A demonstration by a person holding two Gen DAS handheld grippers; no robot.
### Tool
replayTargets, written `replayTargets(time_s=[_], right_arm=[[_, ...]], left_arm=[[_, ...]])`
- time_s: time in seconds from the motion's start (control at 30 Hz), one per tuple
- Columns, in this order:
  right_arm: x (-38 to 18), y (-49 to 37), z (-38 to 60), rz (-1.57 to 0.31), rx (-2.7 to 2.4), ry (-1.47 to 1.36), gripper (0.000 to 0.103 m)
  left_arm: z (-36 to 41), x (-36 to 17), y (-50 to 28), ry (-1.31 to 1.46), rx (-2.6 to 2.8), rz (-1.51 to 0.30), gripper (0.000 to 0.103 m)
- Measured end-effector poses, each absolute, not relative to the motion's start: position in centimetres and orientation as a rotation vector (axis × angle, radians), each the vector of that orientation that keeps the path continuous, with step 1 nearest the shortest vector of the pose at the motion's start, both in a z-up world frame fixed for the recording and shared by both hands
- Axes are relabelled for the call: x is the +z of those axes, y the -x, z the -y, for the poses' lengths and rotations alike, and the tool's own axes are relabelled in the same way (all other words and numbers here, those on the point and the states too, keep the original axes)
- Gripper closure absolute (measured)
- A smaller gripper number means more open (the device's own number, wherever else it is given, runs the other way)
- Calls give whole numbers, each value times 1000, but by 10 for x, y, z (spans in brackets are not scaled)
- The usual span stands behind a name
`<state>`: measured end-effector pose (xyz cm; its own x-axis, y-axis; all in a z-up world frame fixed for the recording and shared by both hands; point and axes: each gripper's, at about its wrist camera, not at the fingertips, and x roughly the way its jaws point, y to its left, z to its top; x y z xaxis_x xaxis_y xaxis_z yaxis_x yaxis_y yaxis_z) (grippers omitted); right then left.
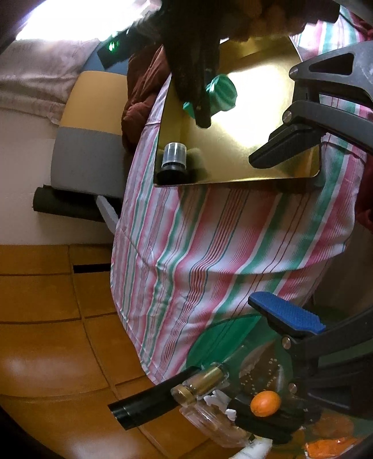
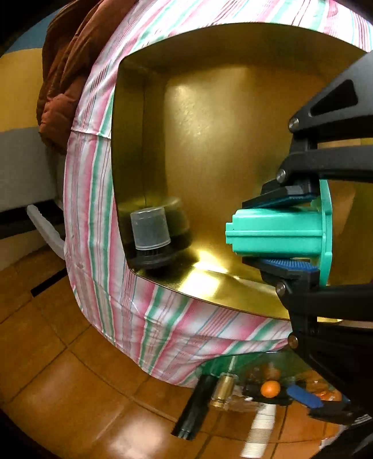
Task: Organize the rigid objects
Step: 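Carry the teal piece over the gold tray with the right tool, then open the right tool to drop the teal piece in the tray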
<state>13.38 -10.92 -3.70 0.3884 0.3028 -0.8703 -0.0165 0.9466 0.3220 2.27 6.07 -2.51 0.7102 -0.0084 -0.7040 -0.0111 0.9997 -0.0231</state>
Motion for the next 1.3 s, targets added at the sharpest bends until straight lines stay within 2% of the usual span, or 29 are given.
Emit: replayTargets(time_s=[0.47,0.53,0.6,0.67,1.0,1.3], right_arm=[[-65,-199,72,-1234,152,-297,73],[-70,-206,73,-1243,188,-370,72],[-73,-206,75,-1251,191,-400,66],[-70,-203,76,-1236,208,-409,62],[-41,-163,99,-1116,231,-367,62],[-11,-104,127,-980,206,-187,62]], left_arm=[[-67,-29,-27,53,1,-791,15],[-69,-29,-27,57,-1,-790,15],[-69,-29,-28,59,3,-789,15],[-71,-30,-28,65,6,-791,15],[-68,-31,-27,65,7,-804,15],[-52,-22,-21,20,-26,-785,15]])
